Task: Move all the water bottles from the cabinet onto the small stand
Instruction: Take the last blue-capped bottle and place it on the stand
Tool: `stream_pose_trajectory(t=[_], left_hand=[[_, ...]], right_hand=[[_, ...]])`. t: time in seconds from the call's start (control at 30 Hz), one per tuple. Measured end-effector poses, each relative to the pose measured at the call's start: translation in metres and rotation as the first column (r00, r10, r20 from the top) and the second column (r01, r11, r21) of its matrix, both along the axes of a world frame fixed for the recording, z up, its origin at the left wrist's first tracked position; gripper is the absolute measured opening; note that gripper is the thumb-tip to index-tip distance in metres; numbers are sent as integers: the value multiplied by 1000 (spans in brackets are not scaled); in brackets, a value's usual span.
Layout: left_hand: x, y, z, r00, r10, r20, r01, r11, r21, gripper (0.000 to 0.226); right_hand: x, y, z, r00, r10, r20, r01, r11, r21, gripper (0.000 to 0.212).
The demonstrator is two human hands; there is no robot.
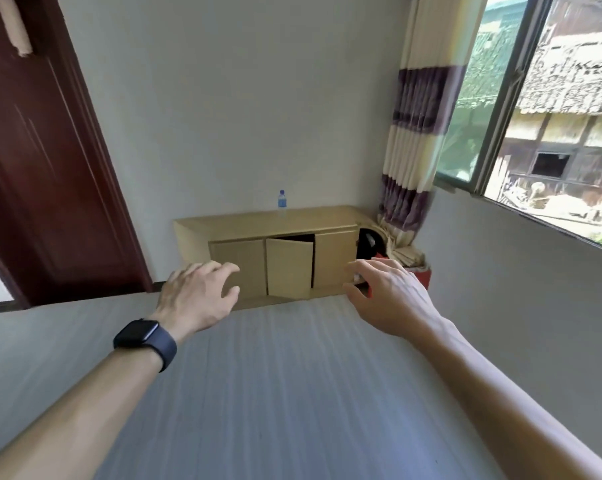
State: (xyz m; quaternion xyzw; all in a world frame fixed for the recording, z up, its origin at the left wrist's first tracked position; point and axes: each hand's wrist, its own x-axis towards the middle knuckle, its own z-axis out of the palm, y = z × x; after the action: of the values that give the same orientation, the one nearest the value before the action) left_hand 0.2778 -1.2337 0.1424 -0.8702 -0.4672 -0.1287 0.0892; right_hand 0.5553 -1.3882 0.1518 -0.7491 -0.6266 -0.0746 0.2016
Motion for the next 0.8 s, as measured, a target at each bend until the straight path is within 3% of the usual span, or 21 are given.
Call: stream_pose_trajectory(t=[0.2,0.53,0.8], left_hand=[[45,107,-24,1000,9,-3,-9,998,-68,46],[115,364,-24,999,-30,-23,28,996,-89,46],[182,540,-33,997,-35,-65,26,990,-135,46]], right_hand=[[41,109,-15,1000,15,-7,-15,1000,-21,41],[112,334,-26,996,-91,-18,90,995,-35,43],[178,513,-37,995,-80,-60,78,996,-30,38]])
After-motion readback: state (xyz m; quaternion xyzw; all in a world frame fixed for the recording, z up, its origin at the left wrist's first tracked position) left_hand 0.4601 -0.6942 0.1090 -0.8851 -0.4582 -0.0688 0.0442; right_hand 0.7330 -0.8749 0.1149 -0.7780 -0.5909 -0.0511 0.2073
